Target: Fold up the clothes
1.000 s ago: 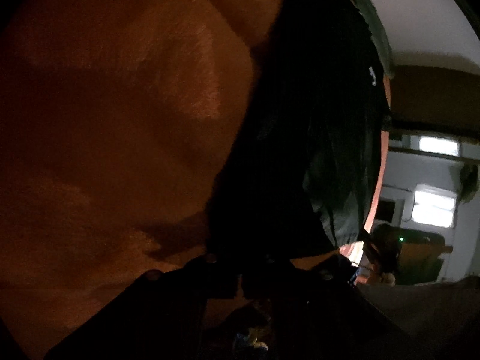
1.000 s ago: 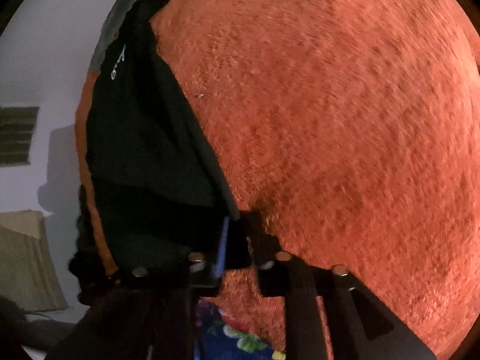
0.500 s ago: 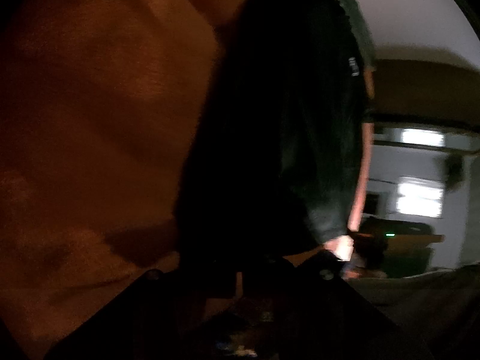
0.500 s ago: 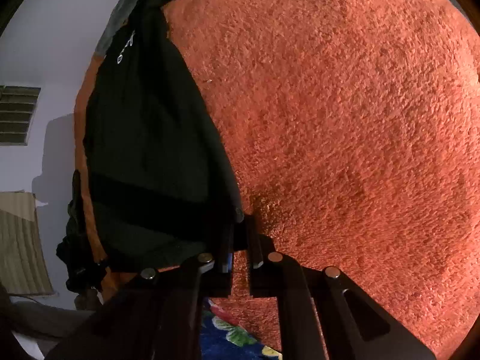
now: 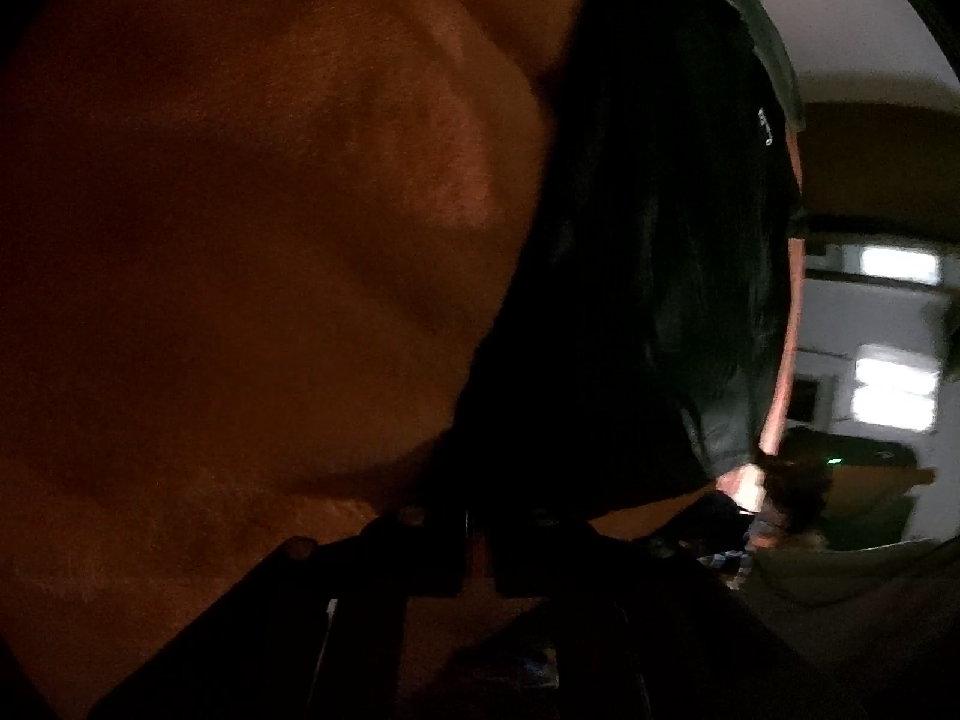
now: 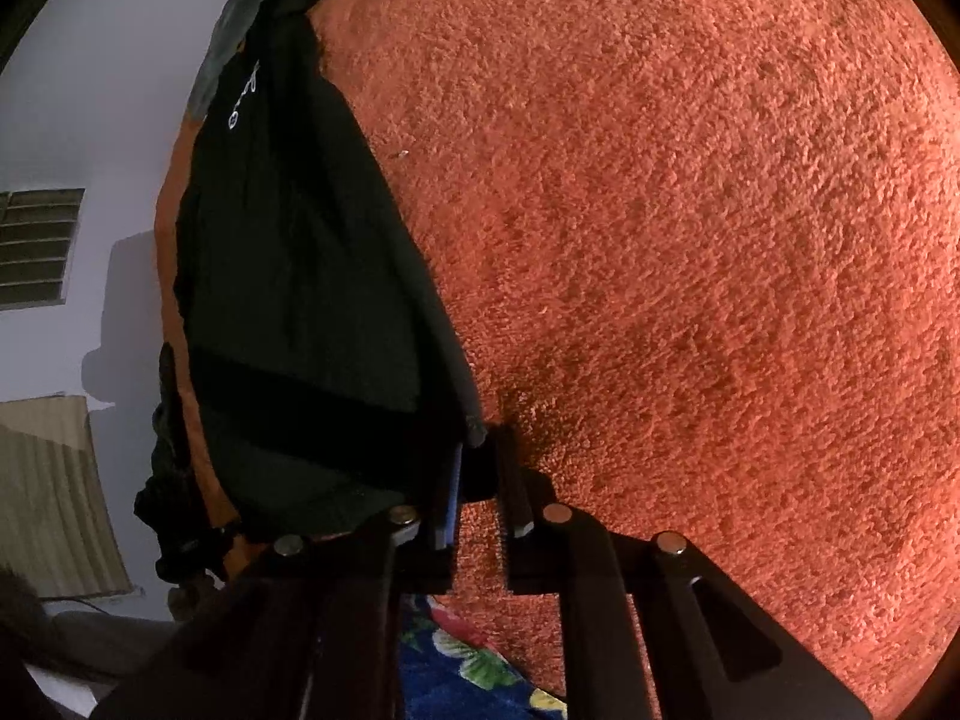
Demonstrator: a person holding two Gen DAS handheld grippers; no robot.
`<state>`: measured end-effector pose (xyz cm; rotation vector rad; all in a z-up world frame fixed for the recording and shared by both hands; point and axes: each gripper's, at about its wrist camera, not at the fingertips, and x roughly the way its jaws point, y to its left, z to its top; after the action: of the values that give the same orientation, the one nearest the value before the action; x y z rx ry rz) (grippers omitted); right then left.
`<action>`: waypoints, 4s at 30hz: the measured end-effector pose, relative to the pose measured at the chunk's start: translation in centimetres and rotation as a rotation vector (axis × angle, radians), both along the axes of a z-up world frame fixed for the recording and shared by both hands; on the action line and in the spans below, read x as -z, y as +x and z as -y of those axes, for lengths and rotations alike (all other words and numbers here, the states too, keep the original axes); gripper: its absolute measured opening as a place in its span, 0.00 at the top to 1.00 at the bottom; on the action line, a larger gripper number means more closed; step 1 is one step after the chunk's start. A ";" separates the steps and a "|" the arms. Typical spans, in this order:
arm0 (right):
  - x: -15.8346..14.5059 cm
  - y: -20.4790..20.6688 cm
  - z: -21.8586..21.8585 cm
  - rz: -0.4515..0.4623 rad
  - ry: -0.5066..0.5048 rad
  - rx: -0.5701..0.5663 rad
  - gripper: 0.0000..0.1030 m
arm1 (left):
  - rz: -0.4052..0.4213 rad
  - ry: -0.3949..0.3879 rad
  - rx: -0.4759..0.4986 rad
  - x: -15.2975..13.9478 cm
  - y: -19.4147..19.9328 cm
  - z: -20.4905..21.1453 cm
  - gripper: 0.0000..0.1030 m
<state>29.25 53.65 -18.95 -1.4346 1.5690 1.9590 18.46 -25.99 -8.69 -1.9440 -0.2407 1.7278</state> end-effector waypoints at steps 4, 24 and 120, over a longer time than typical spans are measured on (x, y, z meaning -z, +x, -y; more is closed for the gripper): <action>0.2 0.4 -0.1 -0.006 -0.017 0.006 0.88 | 0.043 0.052 0.043 0.1 0.1 -0.1 0.64; -2.3 -0.8 0.7 0.050 0.067 -0.054 0.96 | 0.112 0.165 -0.079 -2.2 1.3 -1.2 0.95; -19.5 -45.8 -3.5 -0.083 0.726 -0.561 0.88 | 0.010 0.298 -0.092 -4.1 -15.9 -13.7 0.51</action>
<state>-16.55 57.11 0.52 -1.5432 0.3537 2.5242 2.57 -12.31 -4.61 -1.7474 -0.5658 1.6322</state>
